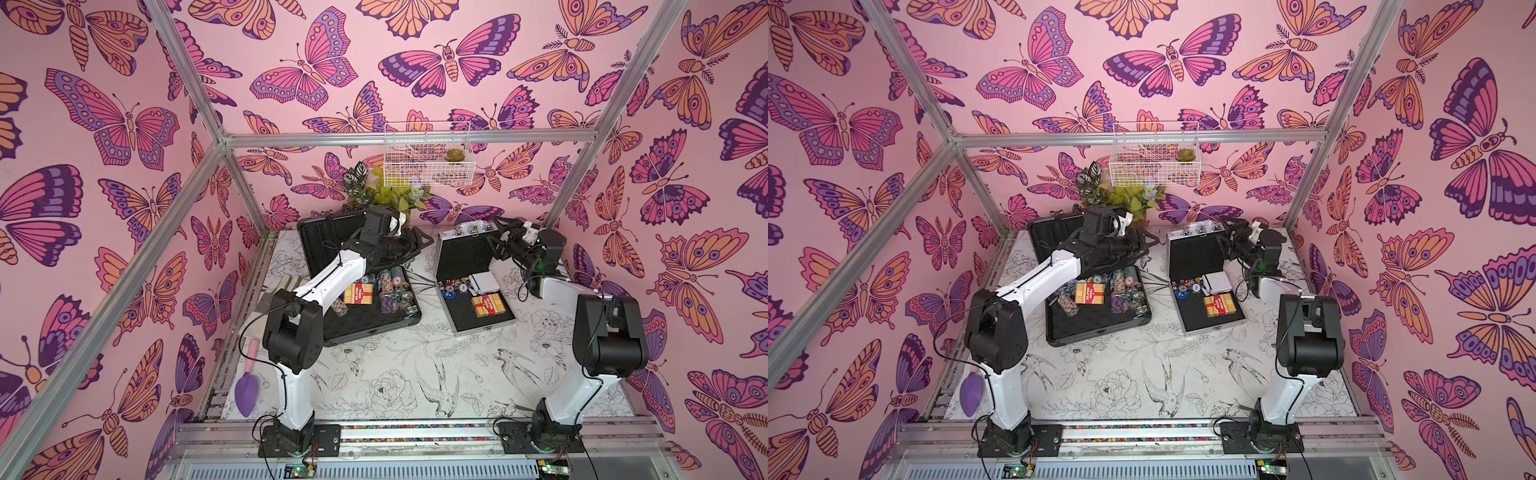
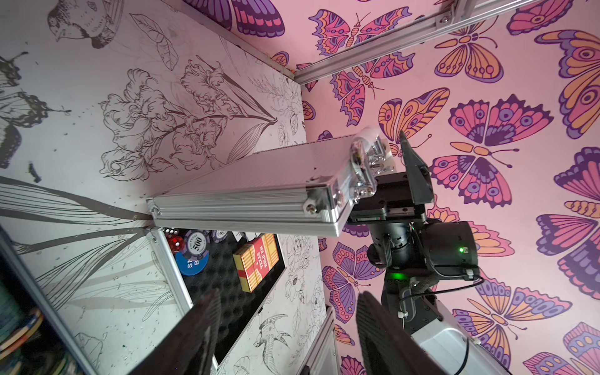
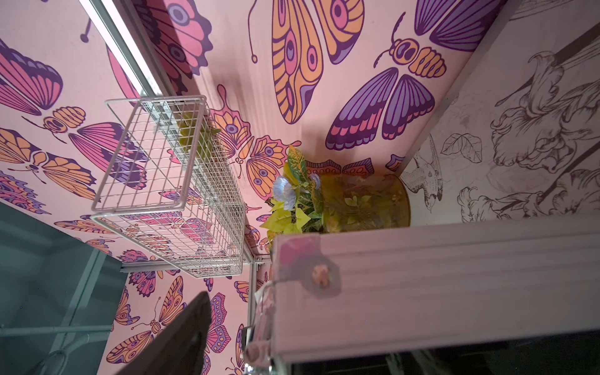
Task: Open the poker set cases
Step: Open the case lid on the poker set case, then reset both arms
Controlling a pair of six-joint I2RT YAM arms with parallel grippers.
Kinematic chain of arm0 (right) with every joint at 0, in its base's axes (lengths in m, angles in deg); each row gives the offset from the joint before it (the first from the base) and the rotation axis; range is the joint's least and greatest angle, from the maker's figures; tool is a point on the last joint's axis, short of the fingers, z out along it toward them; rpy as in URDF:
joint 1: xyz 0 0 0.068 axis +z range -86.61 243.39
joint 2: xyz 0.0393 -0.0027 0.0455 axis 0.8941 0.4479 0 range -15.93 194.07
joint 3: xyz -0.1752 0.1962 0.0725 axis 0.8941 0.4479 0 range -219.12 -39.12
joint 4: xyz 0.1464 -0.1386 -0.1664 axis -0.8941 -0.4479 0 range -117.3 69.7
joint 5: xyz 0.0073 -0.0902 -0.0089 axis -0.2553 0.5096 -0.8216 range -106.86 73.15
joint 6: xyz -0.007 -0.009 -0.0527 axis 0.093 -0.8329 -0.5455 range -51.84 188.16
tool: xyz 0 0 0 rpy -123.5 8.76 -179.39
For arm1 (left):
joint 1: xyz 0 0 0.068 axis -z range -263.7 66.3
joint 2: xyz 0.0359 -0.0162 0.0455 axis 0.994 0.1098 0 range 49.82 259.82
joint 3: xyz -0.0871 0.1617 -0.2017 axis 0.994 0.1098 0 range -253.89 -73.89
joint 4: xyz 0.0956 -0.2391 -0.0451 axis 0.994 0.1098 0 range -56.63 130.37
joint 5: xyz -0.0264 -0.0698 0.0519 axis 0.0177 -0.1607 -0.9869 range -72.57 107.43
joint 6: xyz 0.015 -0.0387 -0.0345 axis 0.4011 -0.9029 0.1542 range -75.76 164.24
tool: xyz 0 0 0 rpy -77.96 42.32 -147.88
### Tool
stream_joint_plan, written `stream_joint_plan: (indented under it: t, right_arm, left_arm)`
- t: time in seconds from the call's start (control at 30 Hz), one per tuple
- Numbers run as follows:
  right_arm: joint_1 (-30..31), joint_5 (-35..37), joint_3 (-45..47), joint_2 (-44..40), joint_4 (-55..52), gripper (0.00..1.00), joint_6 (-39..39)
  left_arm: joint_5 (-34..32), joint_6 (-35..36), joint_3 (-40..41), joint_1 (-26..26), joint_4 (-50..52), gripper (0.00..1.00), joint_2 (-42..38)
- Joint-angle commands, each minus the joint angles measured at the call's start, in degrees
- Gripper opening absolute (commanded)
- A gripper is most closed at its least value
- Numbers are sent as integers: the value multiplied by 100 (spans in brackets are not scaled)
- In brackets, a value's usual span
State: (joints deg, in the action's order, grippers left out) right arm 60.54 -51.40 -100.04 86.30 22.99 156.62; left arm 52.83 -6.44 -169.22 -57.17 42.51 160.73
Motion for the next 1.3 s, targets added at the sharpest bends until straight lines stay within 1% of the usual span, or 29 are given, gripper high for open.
stream_joint_plan:
  t: [0.0,0.17,0.3,0.37,0.57,0.8,1.0,1.07,1.27]
  right_arm:
    - [55,-65,-145,-328,-534,83,-272]
    - [48,40,27,-845,-1556,84,-696]
    - [48,175,284,-1323,-2048,85,-877]
    - [48,183,350,-1521,-2299,85,-982]
    - [48,255,607,-1984,-2539,86,-950]
    - [48,340,885,-2553,-2964,85,-1241]
    - [57,504,961,-2937,-3652,85,-1717]
    - [56,489,935,-3010,-3739,85,-1736]
    - [147,525,724,-3277,-4151,85,-1986]
  left_arm:
    - [-412,633,151,-133,443,70,-398]
    - [-908,1101,356,-359,653,72,-775]
    - [-1348,1467,638,-493,676,73,-1206]
    - [-1459,1567,792,-563,676,74,-1405]
    - [-1643,1734,1251,-692,689,74,-2011]
    - [-1987,1977,1809,-710,684,75,-2681]
    - [-2580,2374,2337,-710,560,76,-2963]
    - [-2808,2350,2536,-710,417,76,-2963]
    - [-2536,2118,2849,-710,88,75,-2983]
